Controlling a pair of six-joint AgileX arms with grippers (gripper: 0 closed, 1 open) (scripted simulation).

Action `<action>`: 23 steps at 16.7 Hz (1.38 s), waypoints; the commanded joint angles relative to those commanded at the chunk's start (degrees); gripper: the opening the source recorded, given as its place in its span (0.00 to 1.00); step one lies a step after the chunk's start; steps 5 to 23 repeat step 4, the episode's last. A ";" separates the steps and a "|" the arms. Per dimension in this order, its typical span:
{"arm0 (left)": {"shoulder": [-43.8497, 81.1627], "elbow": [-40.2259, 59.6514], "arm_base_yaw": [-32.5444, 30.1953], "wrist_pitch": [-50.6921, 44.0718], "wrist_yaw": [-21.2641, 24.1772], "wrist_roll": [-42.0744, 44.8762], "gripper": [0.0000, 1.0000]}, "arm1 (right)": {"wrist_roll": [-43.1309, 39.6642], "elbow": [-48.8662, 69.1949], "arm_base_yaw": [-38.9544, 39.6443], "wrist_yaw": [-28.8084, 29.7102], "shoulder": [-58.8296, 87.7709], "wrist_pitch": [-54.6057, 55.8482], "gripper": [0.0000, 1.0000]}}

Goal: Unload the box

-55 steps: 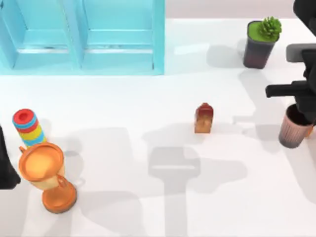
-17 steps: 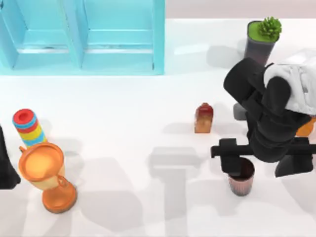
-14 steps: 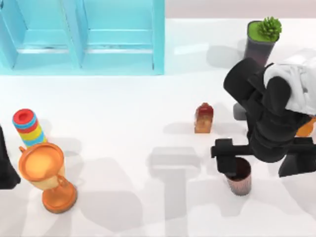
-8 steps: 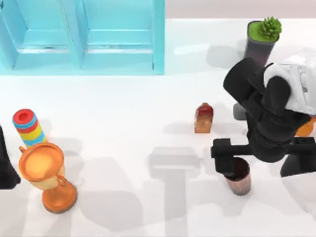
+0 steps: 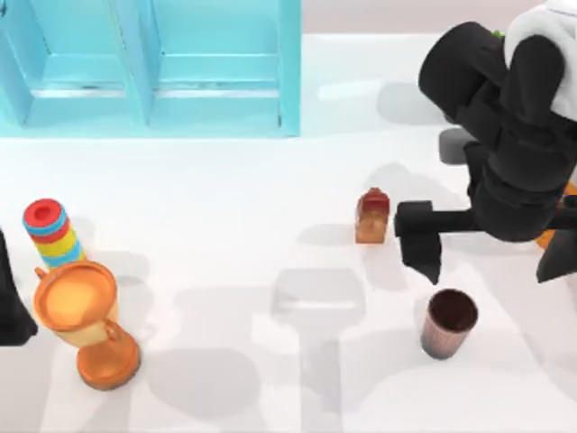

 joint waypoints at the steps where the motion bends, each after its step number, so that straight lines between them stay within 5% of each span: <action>1: 0.00 0.00 0.00 0.00 0.00 0.00 1.00 | -0.11 1.66 -0.01 0.01 -0.55 -1.80 1.00; 23: 0.00 0.00 0.00 0.00 0.00 0.00 1.00 | -0.37 3.33 0.04 -0.02 -1.39 -3.67 1.00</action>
